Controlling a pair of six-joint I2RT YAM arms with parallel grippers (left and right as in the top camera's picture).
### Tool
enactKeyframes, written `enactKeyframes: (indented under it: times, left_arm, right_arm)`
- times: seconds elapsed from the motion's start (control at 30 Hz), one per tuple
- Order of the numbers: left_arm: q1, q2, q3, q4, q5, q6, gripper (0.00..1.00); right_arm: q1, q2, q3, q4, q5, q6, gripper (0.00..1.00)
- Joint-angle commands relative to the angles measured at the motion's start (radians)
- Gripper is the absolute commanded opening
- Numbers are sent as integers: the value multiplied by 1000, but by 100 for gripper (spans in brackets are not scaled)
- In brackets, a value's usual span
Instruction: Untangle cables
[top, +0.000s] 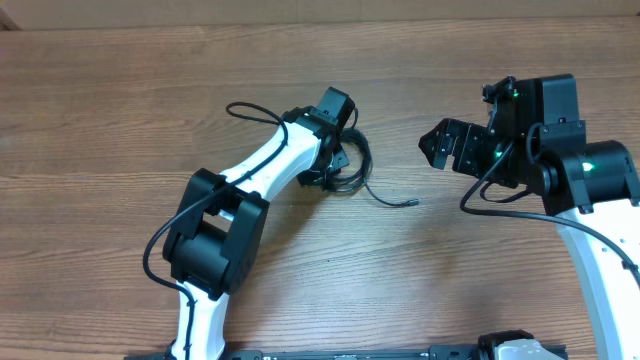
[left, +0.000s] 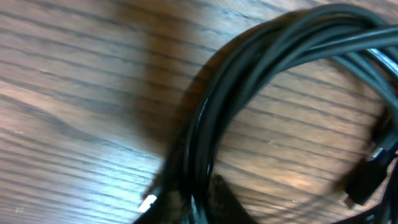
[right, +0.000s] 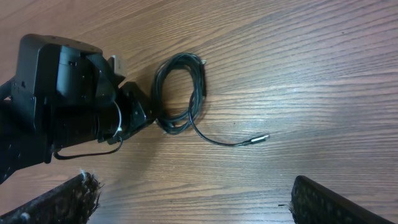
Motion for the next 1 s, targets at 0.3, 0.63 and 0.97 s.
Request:
enactKeyframes:
  times: [0.3,0.63,0.97]
  left_arm:
    - [12,-36,87,-90,56,239,4]
    - [48,-253,129,-100,302,789,4]
    - [175,-335,129,-208,755,971,4]
  right_arm:
    - [-2,22,23,31,-10,-8,95]
    - [-2,71,23,50,-167,-83,92]
    - [47,117,-17,46,-211,-140,89]
